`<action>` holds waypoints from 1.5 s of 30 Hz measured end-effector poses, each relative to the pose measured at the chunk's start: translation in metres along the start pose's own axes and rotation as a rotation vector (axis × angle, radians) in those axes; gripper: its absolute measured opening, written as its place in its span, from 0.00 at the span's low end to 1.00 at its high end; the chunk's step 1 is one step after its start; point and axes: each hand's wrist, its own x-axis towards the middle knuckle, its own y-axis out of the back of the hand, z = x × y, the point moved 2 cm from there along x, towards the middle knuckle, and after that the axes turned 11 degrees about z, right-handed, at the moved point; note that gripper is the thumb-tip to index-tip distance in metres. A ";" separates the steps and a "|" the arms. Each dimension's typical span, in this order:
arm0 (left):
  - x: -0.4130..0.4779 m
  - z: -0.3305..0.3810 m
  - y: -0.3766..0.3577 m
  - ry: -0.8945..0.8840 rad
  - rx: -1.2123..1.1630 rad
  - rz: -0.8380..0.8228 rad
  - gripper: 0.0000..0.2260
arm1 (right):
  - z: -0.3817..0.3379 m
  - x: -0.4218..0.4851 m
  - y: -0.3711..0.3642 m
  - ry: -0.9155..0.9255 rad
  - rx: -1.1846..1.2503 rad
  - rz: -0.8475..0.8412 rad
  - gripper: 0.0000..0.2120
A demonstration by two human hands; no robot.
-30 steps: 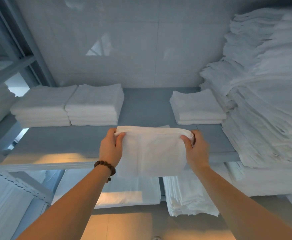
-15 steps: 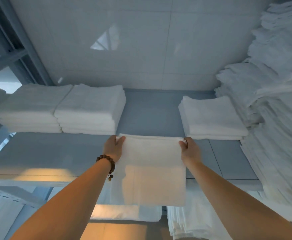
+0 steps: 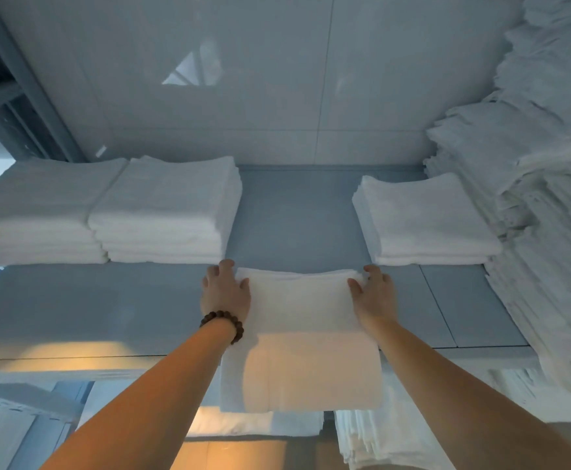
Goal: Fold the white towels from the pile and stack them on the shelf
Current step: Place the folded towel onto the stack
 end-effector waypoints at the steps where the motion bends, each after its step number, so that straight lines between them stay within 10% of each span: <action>1: -0.008 0.004 0.004 -0.088 0.055 0.025 0.15 | -0.002 -0.009 0.002 0.076 -0.076 0.017 0.20; 7: -0.074 0.005 -0.006 -0.527 0.314 -0.290 0.22 | -0.002 -0.074 -0.004 0.555 -0.426 -0.084 0.22; 12: -0.075 -0.006 -0.025 -0.571 0.437 -0.366 0.26 | 0.011 -0.075 -0.025 0.478 -0.602 -0.304 0.29; 45: -0.066 0.003 -0.031 -0.637 0.419 -0.306 0.25 | 0.005 -0.053 -0.035 0.492 -0.637 -0.266 0.28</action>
